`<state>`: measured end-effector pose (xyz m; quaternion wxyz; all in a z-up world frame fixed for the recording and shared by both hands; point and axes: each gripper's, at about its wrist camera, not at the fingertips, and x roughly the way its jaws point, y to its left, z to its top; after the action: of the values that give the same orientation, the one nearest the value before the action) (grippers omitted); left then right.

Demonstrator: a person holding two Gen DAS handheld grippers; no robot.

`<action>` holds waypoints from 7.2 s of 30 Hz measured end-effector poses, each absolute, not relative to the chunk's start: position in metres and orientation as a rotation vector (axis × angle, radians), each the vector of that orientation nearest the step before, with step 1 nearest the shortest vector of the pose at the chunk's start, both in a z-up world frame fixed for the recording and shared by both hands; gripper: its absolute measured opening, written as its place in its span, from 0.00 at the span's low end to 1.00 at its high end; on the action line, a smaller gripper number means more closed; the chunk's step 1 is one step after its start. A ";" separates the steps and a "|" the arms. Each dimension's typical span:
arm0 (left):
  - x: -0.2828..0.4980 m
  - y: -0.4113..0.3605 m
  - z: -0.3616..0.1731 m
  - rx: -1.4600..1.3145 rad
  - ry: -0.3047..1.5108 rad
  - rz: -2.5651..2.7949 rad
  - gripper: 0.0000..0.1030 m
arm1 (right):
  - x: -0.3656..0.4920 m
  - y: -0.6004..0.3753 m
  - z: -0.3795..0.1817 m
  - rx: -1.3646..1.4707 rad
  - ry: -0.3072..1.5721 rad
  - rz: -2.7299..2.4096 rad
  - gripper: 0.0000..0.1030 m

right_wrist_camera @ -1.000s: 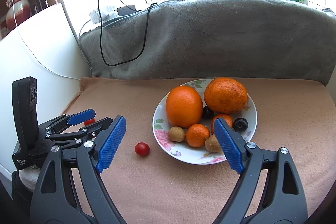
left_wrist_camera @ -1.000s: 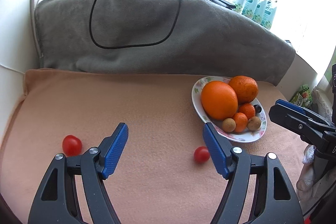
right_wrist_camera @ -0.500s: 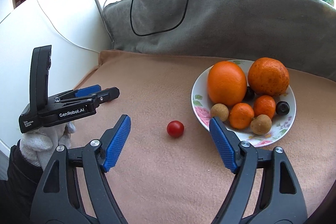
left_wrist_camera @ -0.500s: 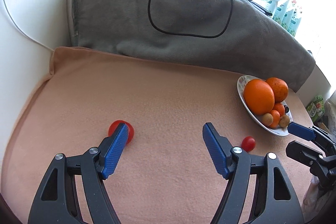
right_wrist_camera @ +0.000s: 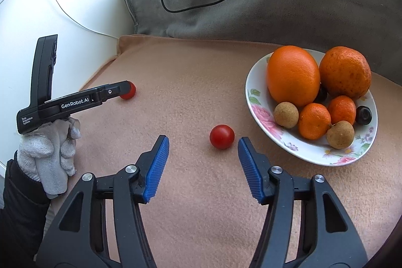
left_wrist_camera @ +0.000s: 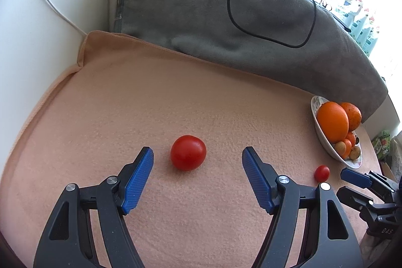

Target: Organize fruits

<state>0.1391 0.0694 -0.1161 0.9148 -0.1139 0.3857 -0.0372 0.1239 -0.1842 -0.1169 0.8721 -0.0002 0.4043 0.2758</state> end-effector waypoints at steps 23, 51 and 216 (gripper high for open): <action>0.152 0.072 -0.130 -0.248 0.846 -0.082 0.45 | 0.148 -0.175 -0.132 -0.041 0.896 0.530 0.38; 0.131 0.052 -0.112 -0.204 0.790 -0.110 0.30 | 0.146 -0.178 -0.129 -0.023 0.858 0.543 0.26; 0.053 -0.102 -0.032 -0.035 0.661 -0.314 0.81 | 0.071 -0.319 -0.069 0.106 0.658 0.255 0.88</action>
<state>0.0534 -0.1023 -0.0316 0.9337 -0.0169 0.3231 -0.1538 0.0712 -0.3192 -0.0691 0.9371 0.0519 0.3219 0.1246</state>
